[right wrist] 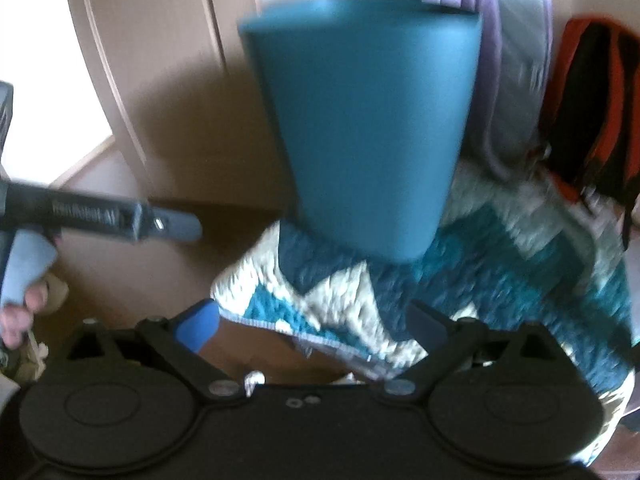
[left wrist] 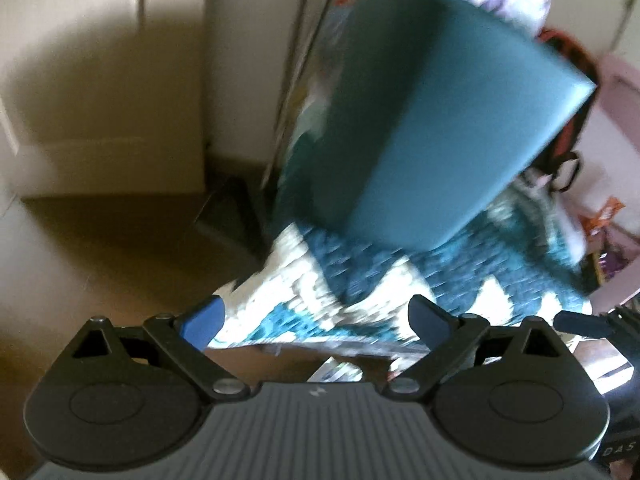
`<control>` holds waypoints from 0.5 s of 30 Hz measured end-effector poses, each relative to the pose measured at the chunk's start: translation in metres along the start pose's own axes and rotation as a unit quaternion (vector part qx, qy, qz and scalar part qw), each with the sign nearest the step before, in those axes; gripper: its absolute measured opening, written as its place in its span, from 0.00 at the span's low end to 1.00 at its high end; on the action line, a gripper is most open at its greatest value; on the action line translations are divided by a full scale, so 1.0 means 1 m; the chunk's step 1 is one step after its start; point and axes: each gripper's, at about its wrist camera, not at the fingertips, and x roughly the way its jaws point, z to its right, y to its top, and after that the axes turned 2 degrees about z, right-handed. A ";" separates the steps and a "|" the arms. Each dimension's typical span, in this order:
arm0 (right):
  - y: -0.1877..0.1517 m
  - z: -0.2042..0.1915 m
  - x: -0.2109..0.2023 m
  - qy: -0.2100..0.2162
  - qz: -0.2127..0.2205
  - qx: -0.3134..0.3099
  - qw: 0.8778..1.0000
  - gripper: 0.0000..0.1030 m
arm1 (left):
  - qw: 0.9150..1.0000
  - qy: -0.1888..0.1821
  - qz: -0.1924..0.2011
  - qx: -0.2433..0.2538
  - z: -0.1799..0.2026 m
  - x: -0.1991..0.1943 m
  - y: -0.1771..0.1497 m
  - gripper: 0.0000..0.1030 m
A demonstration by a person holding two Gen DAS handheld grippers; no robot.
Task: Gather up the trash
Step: 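Lower right tool onto white plastic wrapper while left tool grasps crumpled foil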
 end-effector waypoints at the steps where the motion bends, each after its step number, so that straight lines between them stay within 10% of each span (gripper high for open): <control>1: -0.007 0.001 0.011 0.002 -0.007 0.004 1.000 0.97 | 1.000 0.006 -0.012 -0.005 -0.011 0.012 -0.004 0.96; 15: -0.085 0.029 0.170 -0.031 -0.132 0.096 0.986 0.95 | 0.979 0.086 -0.180 -0.037 -0.144 0.164 -0.067 0.96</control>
